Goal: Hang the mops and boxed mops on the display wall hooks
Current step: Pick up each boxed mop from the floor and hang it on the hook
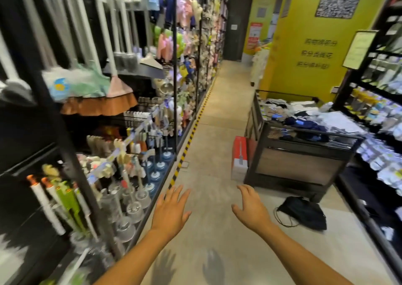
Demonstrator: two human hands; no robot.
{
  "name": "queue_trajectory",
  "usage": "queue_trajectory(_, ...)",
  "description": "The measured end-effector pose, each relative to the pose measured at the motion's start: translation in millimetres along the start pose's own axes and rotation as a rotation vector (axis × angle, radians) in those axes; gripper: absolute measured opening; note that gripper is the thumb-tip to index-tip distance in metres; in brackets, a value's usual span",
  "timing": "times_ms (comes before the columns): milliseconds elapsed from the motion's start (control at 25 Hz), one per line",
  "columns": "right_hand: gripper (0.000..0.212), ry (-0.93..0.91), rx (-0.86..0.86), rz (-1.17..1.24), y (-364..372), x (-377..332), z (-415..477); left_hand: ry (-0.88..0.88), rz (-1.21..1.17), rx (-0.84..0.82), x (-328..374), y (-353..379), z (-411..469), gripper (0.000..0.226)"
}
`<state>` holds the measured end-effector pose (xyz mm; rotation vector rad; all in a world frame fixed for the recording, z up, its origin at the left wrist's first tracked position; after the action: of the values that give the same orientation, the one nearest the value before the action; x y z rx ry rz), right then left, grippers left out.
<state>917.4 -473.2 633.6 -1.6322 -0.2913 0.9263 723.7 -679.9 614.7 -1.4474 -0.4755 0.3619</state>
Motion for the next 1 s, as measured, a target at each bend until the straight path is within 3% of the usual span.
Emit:
queue_trajectory(280,0.072,0.181,0.13,0.0,-63,59,133,0.185,-0.106,-0.016,42,9,205,0.074)
queue_trajectory(600,0.064,0.256,0.142,0.037,-75,133,294,0.285,-0.134,-0.02,92,44,412,0.074)
queue_trajectory(840,0.076,0.293,0.04,0.161,-77,201,457,0.302,-0.146,-0.127,115,82,558,0.073)
queue_trajectory(1000,0.069,0.311,-0.029,0.202,-76,228,560,0.275,-0.168,-0.198,111,107,650,0.072)
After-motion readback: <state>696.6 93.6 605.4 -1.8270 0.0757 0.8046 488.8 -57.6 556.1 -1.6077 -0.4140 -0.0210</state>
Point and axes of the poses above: each hand's wrist, its own z-axis towards the middle knuckle, its own y-axis out of the palm, x = y × z, the point moved 3 cm from there along z, towards the middle knuckle
